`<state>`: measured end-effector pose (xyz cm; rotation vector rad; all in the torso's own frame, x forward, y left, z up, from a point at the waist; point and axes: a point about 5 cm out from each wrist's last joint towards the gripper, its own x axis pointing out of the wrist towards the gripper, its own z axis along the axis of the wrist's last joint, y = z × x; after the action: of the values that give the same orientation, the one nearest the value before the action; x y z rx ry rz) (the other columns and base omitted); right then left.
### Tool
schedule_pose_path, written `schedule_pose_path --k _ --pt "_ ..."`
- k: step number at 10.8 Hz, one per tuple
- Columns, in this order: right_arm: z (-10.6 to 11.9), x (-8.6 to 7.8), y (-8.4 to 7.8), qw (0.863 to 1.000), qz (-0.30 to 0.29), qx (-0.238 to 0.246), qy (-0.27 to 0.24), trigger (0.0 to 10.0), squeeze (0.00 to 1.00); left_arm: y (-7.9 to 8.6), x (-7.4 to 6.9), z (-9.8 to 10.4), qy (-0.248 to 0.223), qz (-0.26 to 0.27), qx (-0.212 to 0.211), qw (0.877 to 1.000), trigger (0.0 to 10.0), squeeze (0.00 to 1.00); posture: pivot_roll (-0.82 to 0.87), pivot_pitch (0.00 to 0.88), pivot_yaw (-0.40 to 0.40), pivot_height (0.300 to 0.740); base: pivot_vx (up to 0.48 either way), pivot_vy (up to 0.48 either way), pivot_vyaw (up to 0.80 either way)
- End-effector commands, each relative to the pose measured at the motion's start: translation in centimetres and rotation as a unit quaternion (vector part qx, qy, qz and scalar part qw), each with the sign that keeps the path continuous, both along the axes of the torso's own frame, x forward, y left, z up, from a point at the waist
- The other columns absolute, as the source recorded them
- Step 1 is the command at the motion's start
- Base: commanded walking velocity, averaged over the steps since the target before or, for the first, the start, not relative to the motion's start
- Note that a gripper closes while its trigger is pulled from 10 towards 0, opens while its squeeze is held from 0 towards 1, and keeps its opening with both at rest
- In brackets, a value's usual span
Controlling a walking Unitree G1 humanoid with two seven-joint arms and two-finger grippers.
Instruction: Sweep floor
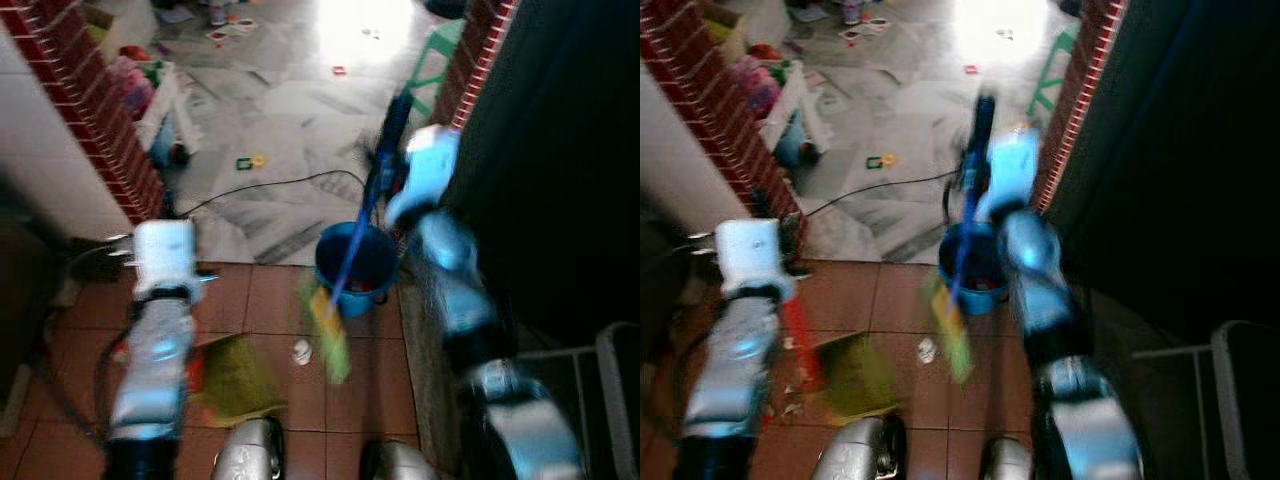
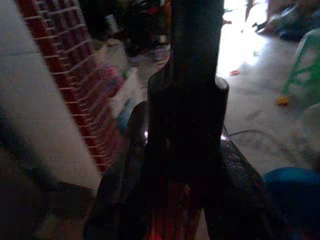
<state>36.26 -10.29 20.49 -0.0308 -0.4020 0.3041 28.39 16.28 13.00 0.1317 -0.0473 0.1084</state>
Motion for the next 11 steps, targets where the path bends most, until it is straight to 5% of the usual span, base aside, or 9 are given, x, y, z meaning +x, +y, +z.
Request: schedule_pose_path --k 1,3,6,11 --pt "2.0 0.2 -0.9 0.998 -0.033 -0.004 -0.052 10.0 0.00 -0.5 0.4 1.5 -0.038 -0.009 0.002 0.999 10.0 0.00 0.04 0.010 -0.007 0.740 0.000 0.000 0.00" --pt "1.8 0.8 -1.9 0.995 -0.084 -0.018 -0.054 10.0 0.00 -0.7 0.5 1.4 -0.039 -0.014 -0.003 0.999 10.0 0.00 0.04 0.006 -0.006 0.740 0.000 0.000 0.00" --pt "1.0 0.6 -1.5 0.996 -0.073 -0.015 -0.050 10.0 0.00 -1.0 0.6 1.4 -0.039 -0.019 -0.007 0.999 10.0 0.00 0.03 0.006 -0.001 0.740 0.000 0.000 0.00" --pt "0.1 -0.3 1.3 0.997 0.072 0.023 -0.010 10.0 0.00 -0.8 0.5 1.1 -0.033 -0.013 -0.008 0.999 10.0 0.00 0.03 0.011 -0.007 0.740 0.000 0.000 0.00"
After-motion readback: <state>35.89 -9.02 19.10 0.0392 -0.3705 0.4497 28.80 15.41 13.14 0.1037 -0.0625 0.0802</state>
